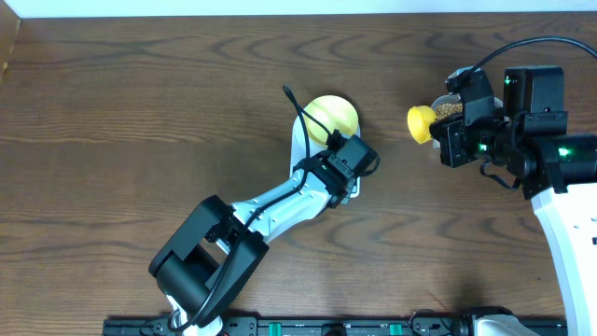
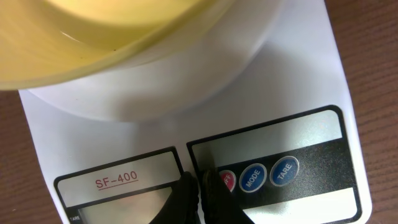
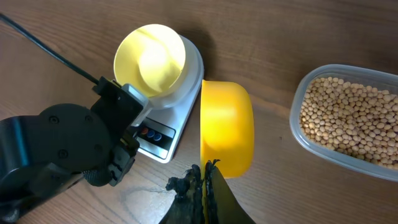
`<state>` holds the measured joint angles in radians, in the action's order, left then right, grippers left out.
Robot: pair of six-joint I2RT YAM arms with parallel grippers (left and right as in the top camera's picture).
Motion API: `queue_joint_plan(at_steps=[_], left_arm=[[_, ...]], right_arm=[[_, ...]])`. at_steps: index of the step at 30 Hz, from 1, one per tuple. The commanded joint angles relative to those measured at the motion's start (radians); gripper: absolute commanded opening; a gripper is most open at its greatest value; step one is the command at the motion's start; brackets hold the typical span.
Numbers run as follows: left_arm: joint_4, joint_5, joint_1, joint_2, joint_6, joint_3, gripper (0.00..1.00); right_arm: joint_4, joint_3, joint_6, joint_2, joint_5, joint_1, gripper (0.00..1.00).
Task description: Scoop item into bowl and weigh 50g on scale
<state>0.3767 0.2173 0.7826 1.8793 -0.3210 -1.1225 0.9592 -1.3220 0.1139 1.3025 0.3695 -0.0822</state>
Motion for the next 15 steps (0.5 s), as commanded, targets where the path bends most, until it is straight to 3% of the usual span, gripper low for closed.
queue_joint_plan(at_steps=[1, 5, 15], left_arm=[[0.003, 0.001, -0.007, 0.027, -0.008, 0.008, 0.07], [-0.010, -0.051, -0.007, 0.027, 0.055, 0.008, 0.08], [-0.015, -0.082, -0.007, 0.027, 0.085, 0.008, 0.08]], right_arm=[[-0.001, -0.002, 0.007, 0.006, 0.003, 0.002, 0.01], [-0.002, -0.002, 0.007, 0.006, 0.003, 0.002, 0.01], [-0.002, -0.002, 0.007, 0.006, 0.003, 0.002, 0.01]])
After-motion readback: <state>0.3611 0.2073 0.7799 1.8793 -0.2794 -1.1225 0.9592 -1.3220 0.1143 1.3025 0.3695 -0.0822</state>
